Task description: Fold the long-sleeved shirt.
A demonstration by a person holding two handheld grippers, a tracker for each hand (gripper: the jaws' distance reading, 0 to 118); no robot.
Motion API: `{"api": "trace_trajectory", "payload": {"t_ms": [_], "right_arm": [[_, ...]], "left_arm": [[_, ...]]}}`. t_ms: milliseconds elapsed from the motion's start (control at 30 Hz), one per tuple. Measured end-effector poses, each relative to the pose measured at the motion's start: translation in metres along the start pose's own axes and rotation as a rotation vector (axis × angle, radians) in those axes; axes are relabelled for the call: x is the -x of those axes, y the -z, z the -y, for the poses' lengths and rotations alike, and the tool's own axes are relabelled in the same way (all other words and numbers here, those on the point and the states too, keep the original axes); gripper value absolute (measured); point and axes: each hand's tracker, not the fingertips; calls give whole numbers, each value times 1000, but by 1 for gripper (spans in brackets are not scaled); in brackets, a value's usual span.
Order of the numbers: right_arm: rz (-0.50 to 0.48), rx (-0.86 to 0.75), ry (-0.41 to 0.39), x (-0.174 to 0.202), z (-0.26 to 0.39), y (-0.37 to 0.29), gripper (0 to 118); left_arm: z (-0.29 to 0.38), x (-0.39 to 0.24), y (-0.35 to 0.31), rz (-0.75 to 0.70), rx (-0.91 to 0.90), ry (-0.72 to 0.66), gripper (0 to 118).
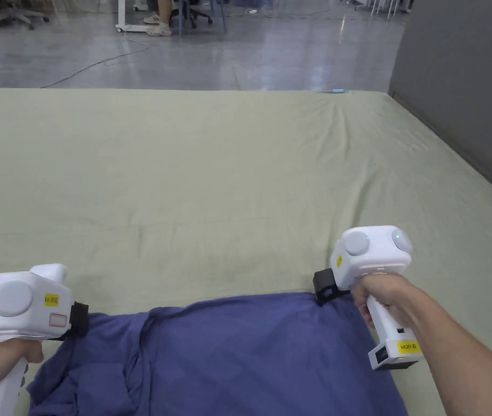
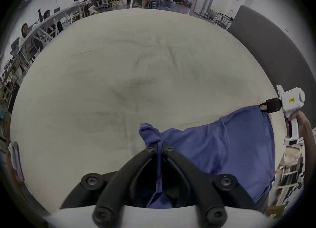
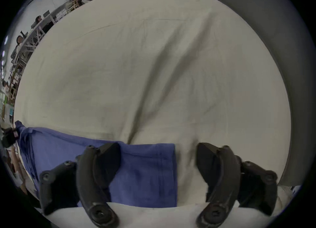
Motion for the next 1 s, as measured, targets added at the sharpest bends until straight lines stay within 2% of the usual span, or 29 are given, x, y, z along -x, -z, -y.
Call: {"api": "trace_trajectory", "payload": {"t_ms": [67, 100, 133, 167, 200, 267, 433, 567, 633, 833, 933, 1000], "right_arm": [[38, -19, -98, 15, 4, -15, 71], [47, -30, -125, 20, 5, -20, 48], [70, -37, -149, 22, 7, -24, 13], [79, -44, -135, 24, 10, -28, 0], [5, -65, -101, 21, 12, -34, 0], [-24, -110, -46, 14, 17, -55, 0], [-107, -259, -55, -4, 58, -128, 0], [-144, -367, -97, -18, 121, -178, 0], [-157, -391, -86, -24, 155, -191, 0], [-150, -376, -144, -18, 263, -189, 0], [-102, -281, -188, -16, 291, -162, 0], [-108, -262, -177, -16, 301, -150, 0]], "left_arm": [[-1, -1, -1, 1, -4, -14, 0], [2, -2, -2, 4, -6, -17, 0], [2, -3, -3, 6, -6, -19, 0], [2, -5, -8, 4, -7, -23, 0], [3, -6, -14, 4, -14, -30, 0], [7, -7, -32, 21, -41, -34, 0], [29, -9, -100, 60, -121, 26, 0], [72, -9, -146, 69, -154, 82, 0], [100, -7, -159, 72, -158, 89, 0], [188, -5, -153, 74, -81, 102, 0], [219, -7, -136, 96, 26, 127, 0], [230, -9, -133, 111, 54, 137, 0]]}}
